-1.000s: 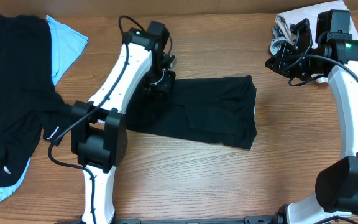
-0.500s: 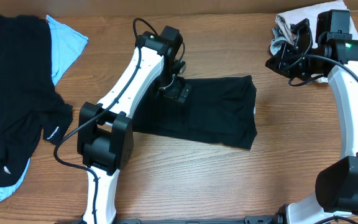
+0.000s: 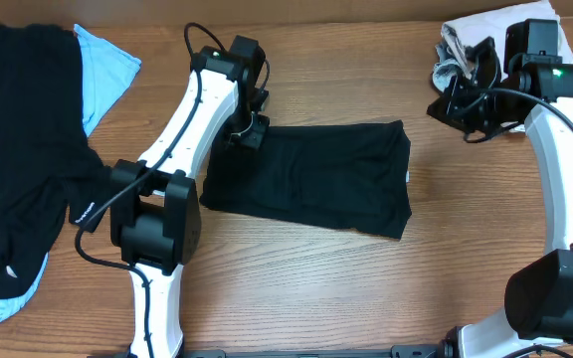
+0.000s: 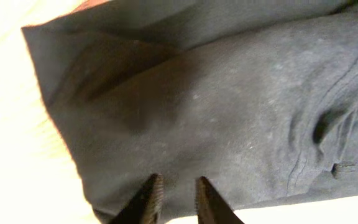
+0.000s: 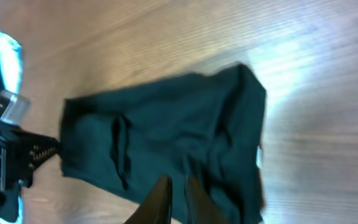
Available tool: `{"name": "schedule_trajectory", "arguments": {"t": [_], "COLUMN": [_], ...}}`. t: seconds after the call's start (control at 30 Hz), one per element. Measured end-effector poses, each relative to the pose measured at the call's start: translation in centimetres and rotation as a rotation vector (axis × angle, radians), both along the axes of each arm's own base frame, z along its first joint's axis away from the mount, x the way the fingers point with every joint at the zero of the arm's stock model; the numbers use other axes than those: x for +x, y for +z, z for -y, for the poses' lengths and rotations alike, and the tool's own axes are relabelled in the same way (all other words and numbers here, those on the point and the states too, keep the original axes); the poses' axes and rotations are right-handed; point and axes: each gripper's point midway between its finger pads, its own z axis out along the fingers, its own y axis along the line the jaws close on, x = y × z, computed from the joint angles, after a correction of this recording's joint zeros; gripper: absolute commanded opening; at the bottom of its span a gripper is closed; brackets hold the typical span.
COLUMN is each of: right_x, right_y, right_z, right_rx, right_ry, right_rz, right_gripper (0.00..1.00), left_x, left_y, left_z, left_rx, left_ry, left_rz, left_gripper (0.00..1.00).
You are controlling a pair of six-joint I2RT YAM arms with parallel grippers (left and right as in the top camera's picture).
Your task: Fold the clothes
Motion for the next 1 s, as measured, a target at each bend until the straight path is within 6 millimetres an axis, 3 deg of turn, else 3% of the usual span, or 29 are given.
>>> {"name": "schedule_trajectory", "arguments": {"t": [0.07, 0.1, 0.13, 0.27, 0.4, 0.5, 0.57, 0.77, 1.0], "right_x": [-0.4, -0.6, -0.8, -1.6, -2.4, -2.7, -2.7, -3.3, -4.3], "right_y": [-0.6, -1.0, -1.7, -5.8, -9.3, -10.9, -11.7, -14.9, -18.0], "right_z": [0.2, 0.3, 0.3, 0.1, -0.1, -0.2, -0.2, -0.2, -0.5], "right_rx": [-0.008, -0.01, -0.01, 0.006, 0.016, 0.02, 0.017, 0.002, 0.013], "right_ry": [-0.006, -0.008, -0.008, -0.008, -0.004, 0.0, 0.009, 0.032, 0.046], "right_rz": [-0.026, -0.041, -0.062, -0.154, -0.209, -0.21, -0.197, -0.167, -0.146], "right_gripper": [0.27, 0.47, 0.6, 1.0, 1.0, 1.0, 1.0, 1.0, 0.97], "left_x": [0.2, 0.3, 0.3, 0.3, 0.3, 0.3, 0.3, 0.3, 0.1], "left_y": [-0.1, -0.1, -0.1, -0.1, -0.1, -0.1, -0.1, -0.1, -0.1], "left_z": [0.4, 0.4, 0.6, 0.7, 0.7, 0.7, 0.7, 0.7, 0.7], "left_rx": [-0.005, -0.007, -0.009, -0.012, -0.014, -0.014, -0.014, -0.014, -0.011], "left_ry": [-0.006, -0.007, -0.009, -0.011, -0.011, -0.015, -0.011, -0.004, -0.004], "left_rz": [0.013, 0.017, 0.017, 0.019, 0.018, 0.018, 0.018, 0.017, 0.011], "left_gripper": [0.21, 0.22, 0.23, 0.27, 0.38, 0.68, 0.76, 0.91, 0.95]}}
